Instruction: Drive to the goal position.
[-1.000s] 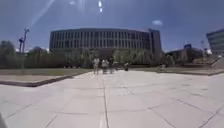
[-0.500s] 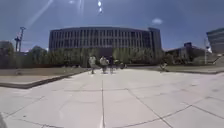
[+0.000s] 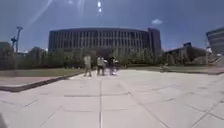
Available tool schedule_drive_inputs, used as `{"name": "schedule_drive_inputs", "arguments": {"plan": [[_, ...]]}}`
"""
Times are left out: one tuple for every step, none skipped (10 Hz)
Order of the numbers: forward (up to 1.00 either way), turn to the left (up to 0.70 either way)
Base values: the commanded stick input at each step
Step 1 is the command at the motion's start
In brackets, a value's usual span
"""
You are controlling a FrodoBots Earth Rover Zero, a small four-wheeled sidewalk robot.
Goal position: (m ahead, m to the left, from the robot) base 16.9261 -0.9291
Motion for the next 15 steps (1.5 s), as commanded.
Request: {"name": "schedule_drive_inputs", "arguments": {"plan": [[0.7, 0.0], [0.7, 0.0], [0.7, 0.0], [0.7, 0.0], [0.7, 0.0], [0.7, 0.0], [0.7, 0.0], [0.7, 0.0], [0.7, 0.0], [0.7, 0.0], [0.7, 0.0], [0.68, 0.0], [0.67, 0.0], [0.66, 0.0], [0.66, 0.0]]}}
